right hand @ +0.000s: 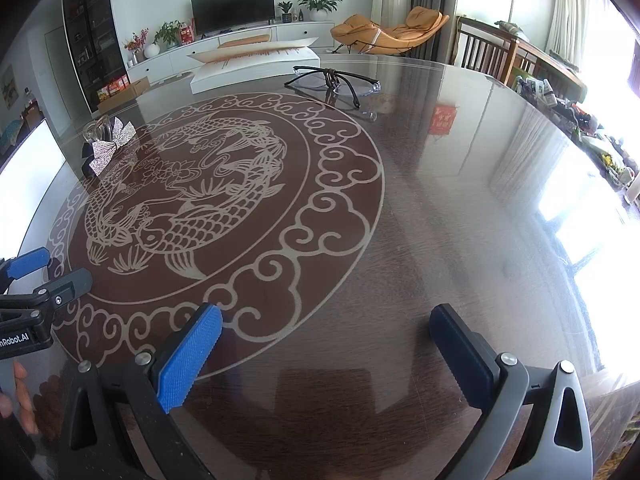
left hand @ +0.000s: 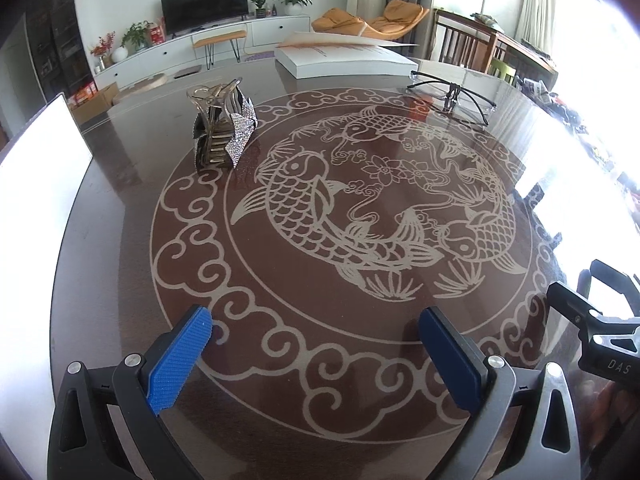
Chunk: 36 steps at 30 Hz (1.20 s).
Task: Organize objects
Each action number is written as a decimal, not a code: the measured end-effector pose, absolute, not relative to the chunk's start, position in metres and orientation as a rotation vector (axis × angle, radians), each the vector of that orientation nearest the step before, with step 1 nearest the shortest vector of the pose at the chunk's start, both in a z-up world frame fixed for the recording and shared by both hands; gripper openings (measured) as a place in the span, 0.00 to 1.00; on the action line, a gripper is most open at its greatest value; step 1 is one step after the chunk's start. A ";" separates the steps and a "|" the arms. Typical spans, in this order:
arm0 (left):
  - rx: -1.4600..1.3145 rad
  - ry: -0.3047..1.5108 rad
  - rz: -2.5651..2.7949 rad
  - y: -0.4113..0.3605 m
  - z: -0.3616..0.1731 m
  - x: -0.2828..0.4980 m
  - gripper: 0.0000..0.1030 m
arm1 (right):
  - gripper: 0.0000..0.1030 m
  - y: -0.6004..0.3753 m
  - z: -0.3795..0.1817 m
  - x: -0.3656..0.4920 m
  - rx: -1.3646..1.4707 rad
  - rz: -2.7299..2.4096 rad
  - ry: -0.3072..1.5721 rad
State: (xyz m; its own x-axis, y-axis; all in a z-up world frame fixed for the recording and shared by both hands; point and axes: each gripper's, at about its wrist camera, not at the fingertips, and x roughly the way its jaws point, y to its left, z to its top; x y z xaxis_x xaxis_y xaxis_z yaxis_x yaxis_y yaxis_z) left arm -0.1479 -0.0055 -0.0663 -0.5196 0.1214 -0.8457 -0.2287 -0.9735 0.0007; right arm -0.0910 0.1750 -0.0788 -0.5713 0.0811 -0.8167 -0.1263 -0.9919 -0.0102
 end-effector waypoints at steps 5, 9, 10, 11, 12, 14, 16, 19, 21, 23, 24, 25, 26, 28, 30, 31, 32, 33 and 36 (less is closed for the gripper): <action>-1.450 0.151 2.576 -0.013 -0.067 -0.202 1.00 | 1.00 0.175 -0.079 -0.091 -1.391 2.685 0.075; -1.502 0.080 2.650 -0.023 -0.066 -0.256 1.00 | 1.00 0.175 -0.078 -0.091 -1.391 2.685 0.074; -1.516 0.067 2.661 -0.024 -0.066 -0.268 1.00 | 1.00 0.175 -0.078 -0.091 -1.391 2.685 0.074; -1.529 0.056 2.669 -0.025 -0.066 -0.280 1.00 | 1.00 0.175 -0.079 -0.091 -1.391 2.685 0.074; -1.544 0.047 2.674 -0.025 -0.066 -0.290 1.00 | 1.00 0.175 -0.079 -0.091 -1.391 2.685 0.075; -1.560 0.030 2.688 -0.026 -0.067 -0.305 1.00 | 1.00 0.175 -0.079 -0.091 -1.391 2.685 0.075; -1.539 0.029 2.700 -0.027 -0.068 -0.309 1.00 | 1.00 0.175 -0.078 -0.091 -1.391 2.685 0.075; -1.525 0.064 2.673 -0.030 -0.069 -0.314 1.00 | 1.00 0.175 -0.078 -0.091 -1.391 2.685 0.075; -1.460 0.048 2.734 -0.039 -0.062 -0.310 0.63 | 1.00 0.175 -0.078 -0.091 -1.391 2.685 0.075; -1.459 0.012 2.773 -0.050 -0.061 -0.305 0.54 | 1.00 0.175 -0.079 -0.091 -1.391 2.685 0.075; -1.459 0.001 2.790 -0.056 -0.061 -0.300 0.54 | 1.00 0.175 -0.078 -0.091 -1.391 2.685 0.075; -1.455 -0.009 2.807 -0.060 -0.061 -0.294 0.54 | 1.00 0.175 -0.078 -0.091 -1.391 2.685 0.075; -1.452 -0.018 2.821 -0.063 -0.061 -0.285 0.54 | 1.00 0.175 -0.079 -0.091 -1.391 2.685 0.075; -1.455 -0.028 2.830 -0.066 -0.060 -0.261 0.54 | 1.00 0.175 -0.078 -0.091 -1.391 2.685 0.075; -1.454 -0.017 2.825 -0.065 -0.060 -0.229 0.54 | 1.00 0.175 -0.078 -0.091 -1.391 2.685 0.075; -1.446 -0.005 2.824 -0.064 -0.061 -0.210 0.55 | 1.00 0.175 -0.078 -0.091 -1.391 2.685 0.076; -1.437 -0.001 2.824 -0.065 -0.061 -0.191 0.55 | 1.00 0.175 -0.079 -0.091 -1.391 2.685 0.075; -1.428 -0.002 2.832 -0.066 -0.062 -0.172 0.55 | 1.00 0.175 -0.078 -0.091 -1.391 2.685 0.075; -1.400 -0.010 2.855 -0.070 -0.063 -0.123 0.56 | 1.00 0.175 -0.078 -0.090 -1.393 2.687 0.075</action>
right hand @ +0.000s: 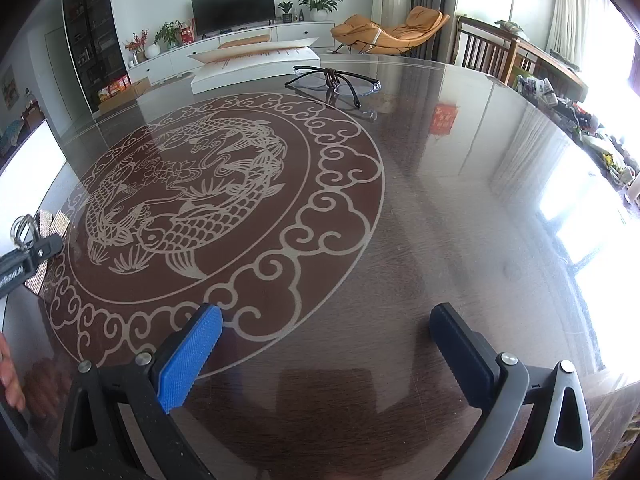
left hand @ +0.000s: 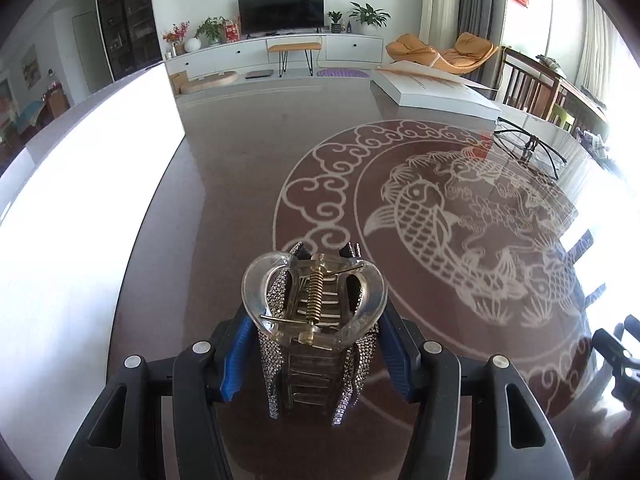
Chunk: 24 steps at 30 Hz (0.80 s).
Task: Organize objects
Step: 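Grasp the rhinestone hair clip with the left tool, then grasp the rimless glasses by the bridge with the right tool while the left tool holds the clip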
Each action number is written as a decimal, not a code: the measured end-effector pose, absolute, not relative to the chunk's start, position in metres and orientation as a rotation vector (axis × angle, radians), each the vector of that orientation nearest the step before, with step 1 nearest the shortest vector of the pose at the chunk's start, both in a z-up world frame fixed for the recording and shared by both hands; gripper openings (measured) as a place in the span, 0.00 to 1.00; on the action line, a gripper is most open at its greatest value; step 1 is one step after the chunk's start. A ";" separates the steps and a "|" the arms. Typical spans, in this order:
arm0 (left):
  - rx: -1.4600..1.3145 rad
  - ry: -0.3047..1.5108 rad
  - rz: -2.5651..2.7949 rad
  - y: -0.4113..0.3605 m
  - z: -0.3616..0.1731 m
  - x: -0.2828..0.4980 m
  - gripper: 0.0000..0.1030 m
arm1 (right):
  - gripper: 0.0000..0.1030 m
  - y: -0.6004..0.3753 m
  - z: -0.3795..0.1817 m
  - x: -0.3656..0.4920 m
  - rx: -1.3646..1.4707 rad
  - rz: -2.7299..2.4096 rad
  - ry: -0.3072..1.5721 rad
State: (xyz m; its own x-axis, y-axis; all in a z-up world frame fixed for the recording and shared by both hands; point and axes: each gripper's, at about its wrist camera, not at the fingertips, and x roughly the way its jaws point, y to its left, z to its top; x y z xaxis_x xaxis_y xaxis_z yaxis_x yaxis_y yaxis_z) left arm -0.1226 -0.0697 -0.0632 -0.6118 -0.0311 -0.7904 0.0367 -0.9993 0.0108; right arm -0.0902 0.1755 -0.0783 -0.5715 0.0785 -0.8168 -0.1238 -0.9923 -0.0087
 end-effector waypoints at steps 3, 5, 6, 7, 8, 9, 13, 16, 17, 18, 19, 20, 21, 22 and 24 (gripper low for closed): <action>1.353 0.010 -2.774 -0.074 -0.064 -0.091 0.57 | 1.00 0.175 -0.079 -0.089 -1.395 2.692 0.072; 1.346 0.016 -2.760 -0.077 -0.064 -0.080 0.57 | 1.00 0.175 -0.079 -0.090 -1.399 2.699 0.063; 1.342 0.028 -2.754 -0.078 -0.064 -0.077 0.57 | 1.00 0.175 -0.078 -0.091 -1.409 2.715 0.046; 1.342 0.025 -2.753 -0.079 -0.063 -0.077 0.57 | 1.00 0.177 -0.078 -0.094 -1.432 2.753 0.008; 1.345 0.024 -2.757 -0.079 -0.063 -0.077 0.57 | 1.00 0.180 -0.078 -0.099 -1.455 2.799 -0.035; 1.347 0.035 -2.762 -0.079 -0.062 -0.078 0.57 | 1.00 0.186 -0.078 -0.105 -1.472 2.828 -0.064; 1.357 0.035 -2.772 -0.077 -0.062 -0.077 0.60 | 1.00 0.230 -0.080 -0.134 -1.467 2.814 -0.048; 1.356 0.028 -2.770 -0.075 -0.062 -0.077 0.60 | 1.00 0.258 -0.080 -0.165 -1.448 2.768 -0.009; 1.356 0.029 -2.770 -0.075 -0.062 -0.077 0.60 | 1.00 0.264 -0.080 -0.177 -1.445 2.762 -0.003; 1.356 0.029 -2.770 -0.074 -0.062 -0.079 0.60 | 1.00 0.267 -0.080 -0.188 -1.445 2.762 -0.004; 1.356 0.028 -2.770 -0.074 -0.062 -0.080 0.60 | 1.00 0.268 -0.080 -0.200 -1.447 2.766 -0.010; 1.356 0.029 -2.770 -0.074 -0.062 -0.080 0.60 | 1.00 0.269 -0.080 -0.212 -1.449 2.771 -0.016; 1.356 0.029 -2.770 -0.074 -0.062 -0.080 0.60 | 1.00 0.269 -0.079 -0.225 -1.452 2.774 -0.020; 1.356 0.029 -2.770 -0.074 -0.062 -0.080 0.60 | 1.00 0.269 -0.079 -0.237 -1.452 2.776 -0.022; 1.356 0.029 -2.770 -0.074 -0.062 -0.080 0.60 | 1.00 0.265 -0.080 -0.260 -1.449 2.773 -0.020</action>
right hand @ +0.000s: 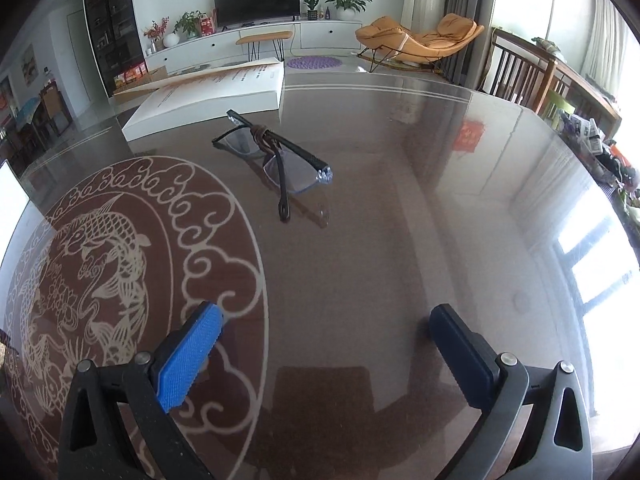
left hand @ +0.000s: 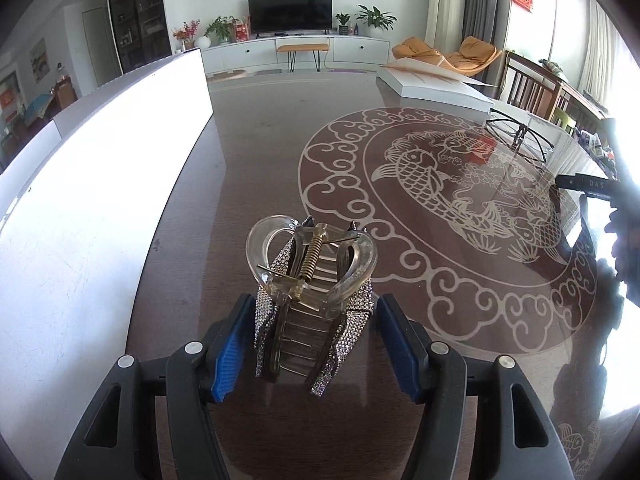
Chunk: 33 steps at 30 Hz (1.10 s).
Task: Organize objects
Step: 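Grasp the rimless glasses by the bridge with the right tool while the left tool holds the clip, then hold the glasses with the right tool and the clip with the left tool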
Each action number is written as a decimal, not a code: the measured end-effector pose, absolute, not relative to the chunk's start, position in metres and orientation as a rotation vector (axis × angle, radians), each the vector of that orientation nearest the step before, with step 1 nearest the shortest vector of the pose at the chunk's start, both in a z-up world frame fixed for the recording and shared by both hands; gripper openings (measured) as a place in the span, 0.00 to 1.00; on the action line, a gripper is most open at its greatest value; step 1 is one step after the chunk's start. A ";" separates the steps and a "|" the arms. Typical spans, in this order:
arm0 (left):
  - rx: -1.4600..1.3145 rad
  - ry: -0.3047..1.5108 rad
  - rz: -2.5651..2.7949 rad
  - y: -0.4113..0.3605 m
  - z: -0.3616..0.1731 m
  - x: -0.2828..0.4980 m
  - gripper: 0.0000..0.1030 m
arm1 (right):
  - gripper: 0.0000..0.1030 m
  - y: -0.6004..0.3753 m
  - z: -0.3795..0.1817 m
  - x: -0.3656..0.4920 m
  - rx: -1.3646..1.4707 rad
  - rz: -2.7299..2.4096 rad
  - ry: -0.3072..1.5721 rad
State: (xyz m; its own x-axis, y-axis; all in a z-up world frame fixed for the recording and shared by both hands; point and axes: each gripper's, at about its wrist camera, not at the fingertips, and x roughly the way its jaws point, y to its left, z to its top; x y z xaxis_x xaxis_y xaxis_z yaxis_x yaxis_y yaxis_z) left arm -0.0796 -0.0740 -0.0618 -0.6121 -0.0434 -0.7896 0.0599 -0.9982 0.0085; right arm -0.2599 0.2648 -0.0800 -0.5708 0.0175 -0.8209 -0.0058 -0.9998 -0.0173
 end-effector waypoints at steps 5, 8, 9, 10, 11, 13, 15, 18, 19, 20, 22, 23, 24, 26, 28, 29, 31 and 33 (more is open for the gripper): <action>1.356 0.029 -2.770 -0.074 -0.062 -0.080 0.60 | 1.00 0.253 -0.081 -0.315 -1.453 2.782 -0.030; 1.356 0.029 -2.770 -0.074 -0.062 -0.080 0.60 | 1.00 0.246 -0.081 -0.342 -1.466 2.794 -0.044; 1.356 0.029 -2.770 -0.074 -0.062 -0.080 0.60 | 1.00 0.243 -0.081 -0.350 -1.472 2.797 -0.049; 1.356 0.029 -2.770 -0.074 -0.062 -0.080 0.60 | 0.95 0.240 -0.080 -0.355 -1.473 2.805 -0.051; 1.356 0.029 -2.770 -0.074 -0.062 -0.080 0.60 | 0.76 0.237 -0.078 -0.357 -1.449 2.832 -0.061; 1.356 0.029 -2.770 -0.074 -0.062 -0.080 0.60 | 0.32 0.229 -0.074 -0.355 -1.393 2.898 -0.096; 1.356 0.030 -2.770 -0.074 -0.062 -0.080 0.60 | 0.26 0.223 -0.074 -0.352 -1.391 2.894 -0.117; 1.356 0.030 -2.771 -0.074 -0.062 -0.079 0.60 | 0.25 0.221 -0.075 -0.339 -1.386 2.894 -0.087; 1.356 0.031 -2.771 -0.074 -0.062 -0.079 0.60 | 0.25 0.221 -0.075 -0.331 -1.385 2.891 -0.061; 1.355 0.030 -2.771 -0.074 -0.062 -0.079 0.60 | 0.25 0.219 -0.076 -0.322 -1.382 2.884 -0.053; 1.356 0.031 -2.771 -0.074 -0.062 -0.079 0.60 | 0.25 0.212 -0.075 -0.298 -1.376 2.872 -0.075; 1.356 0.031 -2.771 -0.074 -0.062 -0.079 0.60 | 0.25 0.208 -0.075 -0.282 -1.377 2.872 -0.074; 1.355 0.030 -2.771 -0.074 -0.062 -0.079 0.60 | 0.25 0.202 -0.075 -0.265 -1.376 2.872 -0.076; 1.356 0.031 -2.771 -0.074 -0.062 -0.079 0.60 | 0.25 0.187 -0.074 -0.228 -1.374 2.870 -0.082; 1.356 0.031 -2.771 -0.074 -0.062 -0.079 0.60 | 0.25 0.173 -0.074 -0.189 -1.371 2.861 -0.048; 1.356 0.031 -2.771 -0.074 -0.062 -0.079 0.60 | 0.25 0.165 -0.074 -0.170 -1.369 2.858 -0.037; 1.356 0.033 -2.773 -0.074 -0.062 -0.079 0.60 | 0.26 0.147 -0.074 -0.132 -1.369 2.861 -0.015; 1.361 0.027 -2.784 -0.073 -0.061 -0.079 0.60 | 0.26 0.126 -0.074 -0.098 -1.374 2.874 -0.009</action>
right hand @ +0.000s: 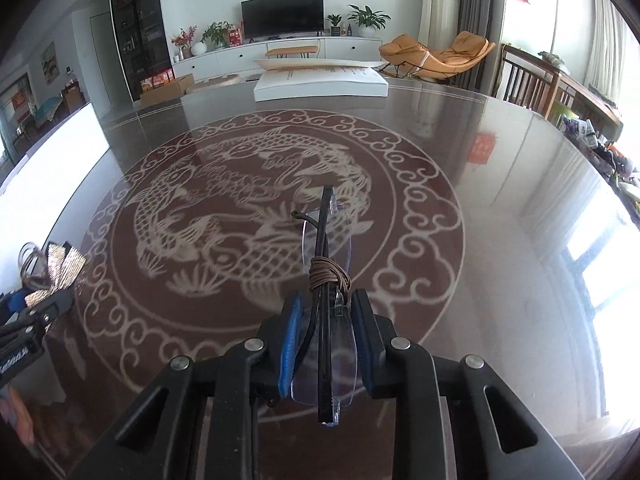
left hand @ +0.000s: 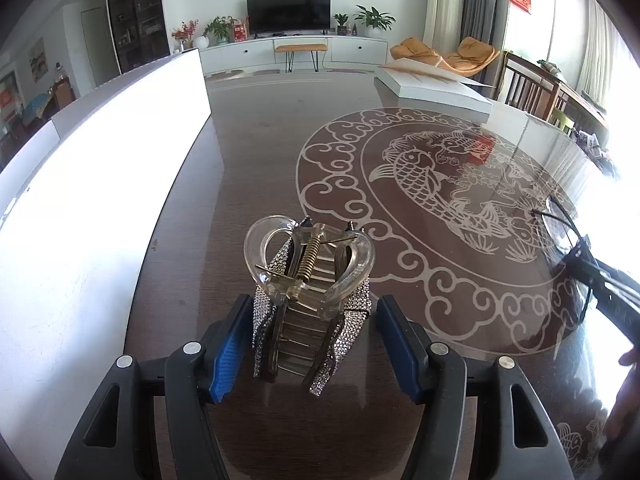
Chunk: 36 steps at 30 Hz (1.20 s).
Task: Organize objects
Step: 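Hold the glasses with the right tool and the clip with the left tool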
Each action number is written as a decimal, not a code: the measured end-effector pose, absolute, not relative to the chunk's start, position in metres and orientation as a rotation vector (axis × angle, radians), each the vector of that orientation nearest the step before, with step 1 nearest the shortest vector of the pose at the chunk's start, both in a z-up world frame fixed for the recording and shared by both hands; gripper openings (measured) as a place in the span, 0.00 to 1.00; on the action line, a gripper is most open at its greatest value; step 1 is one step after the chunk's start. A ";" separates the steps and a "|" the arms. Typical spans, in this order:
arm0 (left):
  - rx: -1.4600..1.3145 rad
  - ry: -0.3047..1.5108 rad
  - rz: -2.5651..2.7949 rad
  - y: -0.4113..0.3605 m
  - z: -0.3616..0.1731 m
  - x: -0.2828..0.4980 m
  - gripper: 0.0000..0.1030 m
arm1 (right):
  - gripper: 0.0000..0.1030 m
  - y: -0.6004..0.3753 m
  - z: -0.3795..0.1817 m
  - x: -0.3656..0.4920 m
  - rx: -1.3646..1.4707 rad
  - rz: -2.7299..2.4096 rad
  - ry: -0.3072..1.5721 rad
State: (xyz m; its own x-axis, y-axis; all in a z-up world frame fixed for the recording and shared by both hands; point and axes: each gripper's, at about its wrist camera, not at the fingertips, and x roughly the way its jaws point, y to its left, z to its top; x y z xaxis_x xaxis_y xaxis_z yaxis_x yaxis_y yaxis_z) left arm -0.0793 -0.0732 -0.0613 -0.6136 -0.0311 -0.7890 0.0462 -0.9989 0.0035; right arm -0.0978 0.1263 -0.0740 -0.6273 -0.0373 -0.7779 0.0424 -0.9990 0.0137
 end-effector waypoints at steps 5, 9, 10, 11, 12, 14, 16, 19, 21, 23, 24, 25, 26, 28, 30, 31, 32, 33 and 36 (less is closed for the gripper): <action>1.368 0.062 -2.810 -0.059 -0.060 -0.068 0.60 | 0.26 0.092 -0.076 -0.041 1.292 -2.748 0.016; 1.386 0.003 -2.820 -0.045 -0.061 -0.068 0.67 | 0.48 0.085 -0.078 -0.040 1.293 -2.727 0.086; 1.409 0.000 -2.831 -0.043 -0.063 -0.069 0.80 | 0.67 0.084 -0.079 -0.041 1.304 -2.726 0.106; 1.433 -0.036 -2.820 -0.039 -0.065 -0.072 1.00 | 0.78 0.083 -0.080 -0.042 1.322 -2.739 0.122; 1.463 -0.037 -2.814 -0.037 -0.067 -0.075 1.00 | 0.79 0.084 -0.081 -0.043 1.335 -2.744 0.107; 1.459 -0.025 -2.813 -0.038 -0.068 -0.076 1.00 | 0.82 0.088 -0.080 -0.046 1.344 -2.734 0.066; 1.456 -0.025 -2.813 -0.038 -0.068 -0.075 1.00 | 0.85 0.086 -0.079 -0.046 1.348 -2.728 0.090; 1.455 -0.025 -2.813 -0.039 -0.068 -0.073 1.00 | 0.88 0.085 -0.080 -0.047 1.352 -2.714 0.092; 1.455 -0.025 -2.813 -0.038 -0.068 -0.073 1.00 | 0.91 0.085 -0.080 -0.047 1.358 -2.710 0.096; 1.454 -0.025 -2.814 -0.039 -0.067 -0.073 1.00 | 0.95 0.085 -0.081 -0.048 1.370 -2.708 0.094; 1.455 -0.025 -2.813 -0.039 -0.068 -0.073 1.00 | 0.96 0.085 -0.081 -0.049 1.377 -2.706 0.092; 1.455 -0.025 -2.813 -0.039 -0.067 -0.073 1.00 | 0.98 0.085 -0.081 -0.049 1.382 -2.703 0.092; 1.455 -0.025 -2.813 -0.039 -0.067 -0.073 1.00 | 0.99 0.085 -0.082 -0.049 1.385 -2.701 0.093; 1.455 -0.025 -2.813 -0.039 -0.068 -0.073 1.00 | 0.99 0.085 -0.082 -0.049 1.388 -2.700 0.094; 1.455 -0.025 -2.813 -0.039 -0.067 -0.073 1.00 | 1.00 0.086 -0.081 -0.049 1.390 -2.699 0.094; 1.455 -0.025 -2.813 -0.039 -0.067 -0.073 1.00 | 1.00 0.086 -0.081 -0.049 1.390 -2.699 0.095; 1.455 -0.025 -2.813 -0.039 -0.067 -0.073 1.00 | 1.00 0.086 -0.081 -0.049 1.390 -2.699 0.094; 1.455 -0.025 -2.813 -0.039 -0.068 -0.073 1.00 | 1.00 0.086 -0.081 -0.049 1.390 -2.699 0.095; 1.455 -0.025 -2.813 -0.039 -0.068 -0.073 1.00 | 1.00 0.086 -0.081 -0.049 1.390 -2.699 0.095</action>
